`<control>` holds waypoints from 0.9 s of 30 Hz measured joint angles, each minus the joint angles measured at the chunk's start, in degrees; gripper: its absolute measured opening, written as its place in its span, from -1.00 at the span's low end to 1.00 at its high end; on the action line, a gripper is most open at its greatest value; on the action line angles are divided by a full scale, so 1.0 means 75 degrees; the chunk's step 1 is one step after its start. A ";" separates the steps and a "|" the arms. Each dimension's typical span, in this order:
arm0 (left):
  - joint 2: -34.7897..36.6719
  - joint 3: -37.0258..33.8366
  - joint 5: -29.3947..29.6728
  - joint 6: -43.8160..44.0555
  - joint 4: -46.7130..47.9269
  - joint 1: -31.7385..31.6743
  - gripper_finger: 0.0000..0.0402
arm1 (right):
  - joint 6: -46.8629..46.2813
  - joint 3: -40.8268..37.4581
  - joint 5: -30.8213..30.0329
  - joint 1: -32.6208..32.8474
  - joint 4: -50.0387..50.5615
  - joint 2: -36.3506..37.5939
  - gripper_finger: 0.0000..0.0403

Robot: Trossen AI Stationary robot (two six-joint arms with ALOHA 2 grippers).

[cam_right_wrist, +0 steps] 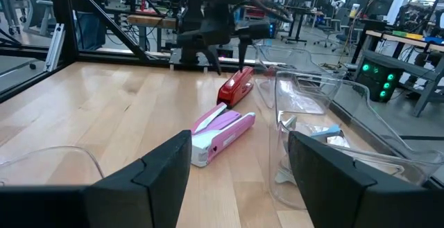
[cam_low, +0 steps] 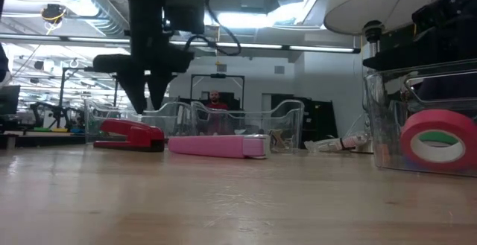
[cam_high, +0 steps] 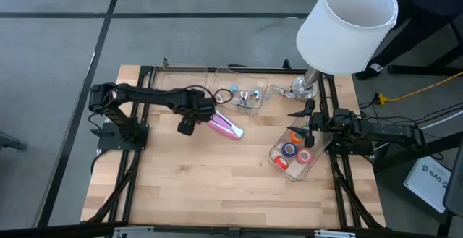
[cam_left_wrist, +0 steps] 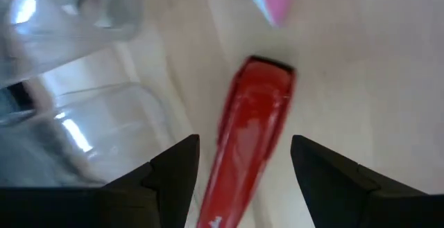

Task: Pick and place Stapler, Stapler remover, tape
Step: Put the red stapler into the top left transparent bin

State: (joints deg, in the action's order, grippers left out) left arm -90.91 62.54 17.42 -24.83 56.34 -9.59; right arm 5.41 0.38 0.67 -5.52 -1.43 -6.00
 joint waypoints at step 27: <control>-0.0836 -0.0761 -0.1164 -0.1331 -0.1233 -0.1068 0.07 | 0.0003 0.0000 0.0000 0.0003 0.0000 0.0000 0.19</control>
State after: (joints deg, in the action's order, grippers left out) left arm -97.19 56.84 8.69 -34.82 47.09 -17.60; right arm 5.43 0.38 0.67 -5.50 -1.43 -6.00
